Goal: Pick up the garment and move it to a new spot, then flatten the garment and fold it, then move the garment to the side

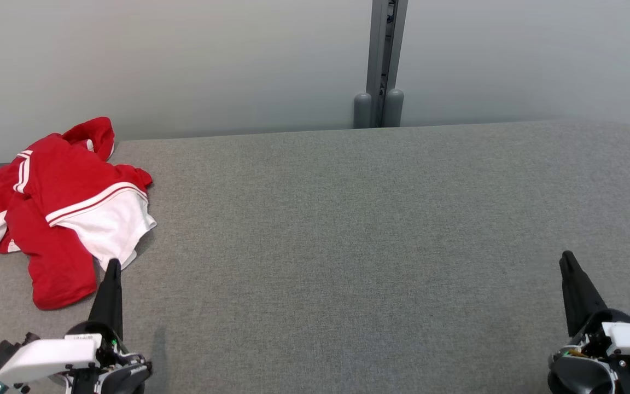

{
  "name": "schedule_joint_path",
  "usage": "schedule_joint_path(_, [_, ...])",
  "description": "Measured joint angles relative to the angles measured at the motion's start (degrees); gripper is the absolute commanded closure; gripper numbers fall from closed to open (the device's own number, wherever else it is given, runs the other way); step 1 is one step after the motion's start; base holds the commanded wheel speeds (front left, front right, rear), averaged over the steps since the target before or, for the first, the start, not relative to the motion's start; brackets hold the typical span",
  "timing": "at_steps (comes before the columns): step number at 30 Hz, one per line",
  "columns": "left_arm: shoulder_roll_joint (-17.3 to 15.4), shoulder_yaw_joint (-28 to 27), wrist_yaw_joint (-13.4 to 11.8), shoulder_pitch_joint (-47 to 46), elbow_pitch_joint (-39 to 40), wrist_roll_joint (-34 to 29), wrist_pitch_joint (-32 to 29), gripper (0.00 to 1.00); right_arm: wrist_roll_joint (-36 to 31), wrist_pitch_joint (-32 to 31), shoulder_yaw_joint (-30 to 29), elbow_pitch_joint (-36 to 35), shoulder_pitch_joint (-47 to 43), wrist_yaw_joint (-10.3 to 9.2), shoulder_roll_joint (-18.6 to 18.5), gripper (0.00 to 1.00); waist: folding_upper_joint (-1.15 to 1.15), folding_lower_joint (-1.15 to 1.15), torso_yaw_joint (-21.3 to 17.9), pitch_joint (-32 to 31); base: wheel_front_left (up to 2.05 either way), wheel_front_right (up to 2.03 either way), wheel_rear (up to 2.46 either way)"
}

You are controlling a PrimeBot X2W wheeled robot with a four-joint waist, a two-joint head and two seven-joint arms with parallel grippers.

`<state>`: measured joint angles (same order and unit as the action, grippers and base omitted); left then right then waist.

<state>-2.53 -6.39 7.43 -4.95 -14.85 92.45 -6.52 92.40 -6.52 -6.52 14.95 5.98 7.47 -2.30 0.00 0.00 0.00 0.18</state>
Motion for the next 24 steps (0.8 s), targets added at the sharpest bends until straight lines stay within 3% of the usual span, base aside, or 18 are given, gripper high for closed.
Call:
schedule_joint_path(1, [0.00,0.00,0.00,0.00,0.00,0.00,0.00,1.00,0.00,0.00,0.00,0.00,0.00,0.00,0.00,1.00,0.00,0.00,0.00,0.00,0.00,0.00,0.00])
schedule_joint_path(2, [0.22,0.05,-0.01,0.64,-0.55,0.00,0.00,0.00,0.00,0.00,0.04,0.57,-0.49,-0.05,0.24,0.00,0.00,0.00,0.00,0.00,0.00,0.00,0.00])
schedule_joint_path(15, [0.79,2.23,-0.03,2.97,-0.20,-1.63,3.12,0.00,-1.37,3.04,2.72,1.26,-2.09,-0.08,0.73,0.00,0.00,0.00,-0.01,0.01,0.00,0.00,0.00])
schedule_joint_path(24, [0.70,3.53,-1.22,3.59,2.44,-7.48,5.44,0.00,-7.02,5.35,3.07,-0.40,-2.20,-0.08,0.64,0.00,0.00,0.00,0.00,0.01,0.00,0.00,0.00])
